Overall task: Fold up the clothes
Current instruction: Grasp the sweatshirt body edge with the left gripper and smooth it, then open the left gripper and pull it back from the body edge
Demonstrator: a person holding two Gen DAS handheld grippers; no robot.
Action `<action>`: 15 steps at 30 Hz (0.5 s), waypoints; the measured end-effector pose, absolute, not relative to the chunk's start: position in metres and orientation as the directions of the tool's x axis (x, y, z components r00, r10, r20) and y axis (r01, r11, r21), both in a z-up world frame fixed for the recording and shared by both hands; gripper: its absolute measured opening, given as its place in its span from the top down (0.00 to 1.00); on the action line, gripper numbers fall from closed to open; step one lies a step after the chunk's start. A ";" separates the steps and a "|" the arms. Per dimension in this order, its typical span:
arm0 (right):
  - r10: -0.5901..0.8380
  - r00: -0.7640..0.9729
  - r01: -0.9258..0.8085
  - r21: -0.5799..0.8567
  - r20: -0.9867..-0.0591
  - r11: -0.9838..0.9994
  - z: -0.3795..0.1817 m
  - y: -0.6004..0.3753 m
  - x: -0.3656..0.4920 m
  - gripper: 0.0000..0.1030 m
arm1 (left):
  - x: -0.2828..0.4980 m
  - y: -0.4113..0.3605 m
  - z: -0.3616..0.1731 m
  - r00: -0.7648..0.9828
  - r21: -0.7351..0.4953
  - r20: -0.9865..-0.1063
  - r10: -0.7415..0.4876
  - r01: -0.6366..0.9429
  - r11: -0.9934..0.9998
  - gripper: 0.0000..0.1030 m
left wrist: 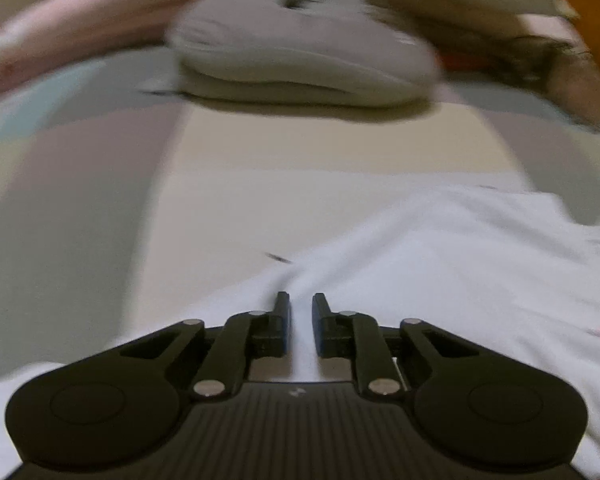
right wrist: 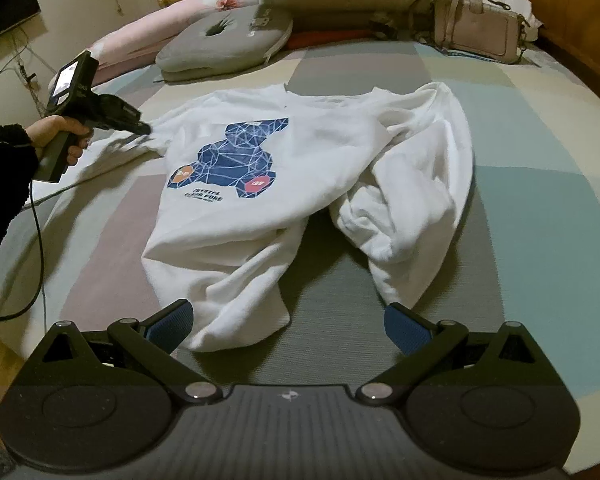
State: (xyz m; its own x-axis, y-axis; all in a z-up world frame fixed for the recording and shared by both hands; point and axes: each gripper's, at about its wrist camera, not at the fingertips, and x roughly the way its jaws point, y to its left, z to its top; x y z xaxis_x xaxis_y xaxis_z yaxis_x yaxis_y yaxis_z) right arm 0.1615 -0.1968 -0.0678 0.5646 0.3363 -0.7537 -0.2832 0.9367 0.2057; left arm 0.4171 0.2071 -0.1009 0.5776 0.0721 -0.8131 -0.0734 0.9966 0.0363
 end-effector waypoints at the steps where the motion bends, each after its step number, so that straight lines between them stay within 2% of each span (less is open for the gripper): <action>1: 0.335 0.567 -0.279 0.207 -0.753 0.938 -0.067 -0.198 0.161 0.00 | 0.418 0.207 -0.099 0.571 0.041 -0.817 0.083 -0.086 0.995 0.85; 3: 0.332 0.571 -0.271 0.209 -0.751 0.940 -0.066 -0.201 0.159 0.00 | 0.414 0.198 -0.093 0.578 0.078 -0.809 0.107 -0.075 0.994 0.86; 6: 0.332 0.568 -0.269 0.212 -0.753 0.940 -0.068 -0.201 0.158 0.00 | 0.396 0.177 -0.084 0.612 0.061 -0.790 0.024 0.039 0.997 0.82; 9: 0.333 0.558 -0.273 0.211 -0.760 0.939 -0.072 -0.198 0.158 0.00 | 0.379 0.182 -0.091 0.606 0.029 -0.796 -0.002 0.041 0.999 0.76; 15: 0.308 0.536 -0.268 0.188 -0.786 0.945 -0.087 -0.197 0.160 0.00 | 0.343 0.202 -0.103 0.588 -0.041 -0.808 -0.045 0.019 0.999 0.76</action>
